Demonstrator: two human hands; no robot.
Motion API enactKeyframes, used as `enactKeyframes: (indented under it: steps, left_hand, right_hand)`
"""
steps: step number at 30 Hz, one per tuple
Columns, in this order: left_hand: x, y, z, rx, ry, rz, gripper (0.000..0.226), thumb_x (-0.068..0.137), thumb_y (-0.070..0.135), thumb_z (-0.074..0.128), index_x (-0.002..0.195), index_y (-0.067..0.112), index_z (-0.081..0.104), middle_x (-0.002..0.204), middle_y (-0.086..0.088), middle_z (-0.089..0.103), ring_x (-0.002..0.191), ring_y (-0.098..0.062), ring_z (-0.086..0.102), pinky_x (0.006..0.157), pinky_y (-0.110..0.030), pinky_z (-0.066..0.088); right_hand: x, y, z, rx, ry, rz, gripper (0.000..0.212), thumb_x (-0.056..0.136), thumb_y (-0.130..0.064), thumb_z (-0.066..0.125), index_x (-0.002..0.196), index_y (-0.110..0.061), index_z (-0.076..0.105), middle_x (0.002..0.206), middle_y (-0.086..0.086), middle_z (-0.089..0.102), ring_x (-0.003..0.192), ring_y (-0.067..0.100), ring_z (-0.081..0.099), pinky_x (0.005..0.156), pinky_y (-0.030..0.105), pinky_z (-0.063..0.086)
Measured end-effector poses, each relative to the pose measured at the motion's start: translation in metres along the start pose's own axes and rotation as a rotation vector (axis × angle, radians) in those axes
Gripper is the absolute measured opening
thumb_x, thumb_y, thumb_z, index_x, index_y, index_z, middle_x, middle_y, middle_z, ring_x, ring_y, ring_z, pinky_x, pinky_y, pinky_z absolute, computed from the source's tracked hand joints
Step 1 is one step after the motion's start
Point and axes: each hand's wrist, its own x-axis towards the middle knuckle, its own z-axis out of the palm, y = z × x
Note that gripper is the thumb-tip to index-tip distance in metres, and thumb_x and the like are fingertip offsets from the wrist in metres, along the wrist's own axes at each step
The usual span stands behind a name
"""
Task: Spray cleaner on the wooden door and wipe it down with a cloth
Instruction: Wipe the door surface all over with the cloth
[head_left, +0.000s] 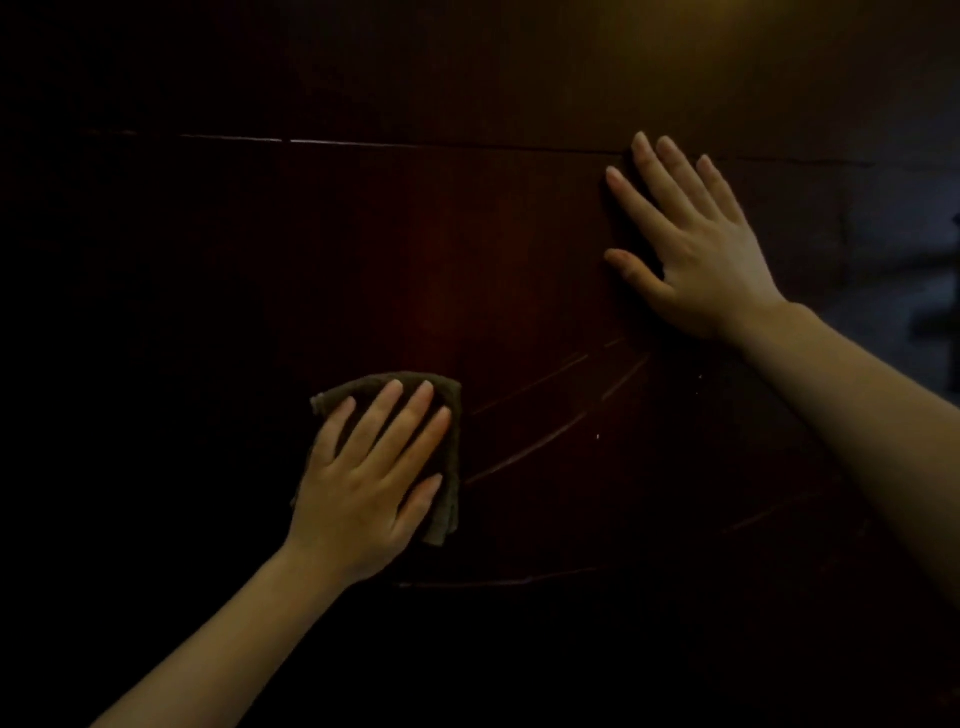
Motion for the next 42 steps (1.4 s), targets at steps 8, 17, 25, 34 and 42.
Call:
enactKeyframes:
  steps: [8, 17, 25, 34, 42]
  left_hand:
    - [-0.036, 0.035, 0.005, -0.064, -0.091, -0.043, 0.049, 0.098, 0.044, 0.017, 0.136, 0.020, 0.035, 0.144, -0.002, 0.031, 0.135, -0.026, 0.028, 0.112, -0.042, 0.010]
    - [0.016, 0.028, -0.001, -0.066, 0.014, -0.240, 0.053, 0.098, 0.043, 0.015, 0.143, 0.016, 0.023, 0.150, -0.005, 0.023, 0.140, -0.028, 0.019, 0.113, -0.046, 0.009]
    - [0.000, 0.054, 0.004, -0.043, -0.010, 0.023, 0.049, 0.098, 0.044, 0.019, 0.142, 0.022, 0.026, 0.148, -0.001, 0.027, 0.137, -0.024, 0.025, 0.112, -0.045, 0.012]
    - [0.056, 0.070, -0.002, -0.078, 0.095, -0.113, 0.053, 0.093, 0.040, 0.034, 0.141, 0.018, 0.031, 0.148, -0.004, 0.023, 0.138, -0.025, 0.022, 0.113, -0.043, 0.009]
    - [0.076, 0.058, -0.004, -0.041, 0.084, 0.109, 0.053, 0.093, 0.042, 0.033, 0.142, 0.021, 0.028, 0.148, -0.003, 0.025, 0.138, -0.023, 0.024, 0.112, -0.044, 0.012]
  right_hand:
    - [-0.005, 0.002, 0.001, 0.037, 0.002, -0.004, 0.066, 0.093, -0.054, 0.017, 0.149, -0.020, 0.010, 0.157, 0.009, 0.005, 0.144, 0.019, -0.002, 0.115, 0.035, -0.004]
    - [-0.007, 0.012, 0.005, 0.013, 0.035, 0.056, 0.070, 0.091, -0.058, 0.017, 0.150, -0.022, 0.008, 0.158, 0.007, 0.002, 0.144, 0.019, -0.005, 0.116, 0.040, -0.004]
    - [-0.011, 0.017, 0.000, 0.013, -0.023, 0.044, 0.074, 0.090, -0.059, 0.015, 0.150, -0.017, 0.004, 0.158, 0.009, -0.003, 0.144, 0.022, -0.008, 0.115, 0.039, -0.007]
    - [-0.041, 0.029, 0.012, 0.042, 0.094, 0.015, 0.063, 0.094, -0.049, 0.027, 0.149, -0.018, 0.019, 0.156, 0.011, 0.012, 0.144, 0.022, 0.005, 0.116, 0.041, 0.002]
    - [-0.026, 0.054, -0.001, 0.009, 0.085, 0.072, 0.069, 0.090, -0.059, 0.028, 0.149, -0.022, 0.020, 0.157, 0.010, 0.012, 0.144, 0.024, 0.007, 0.115, 0.047, 0.002]
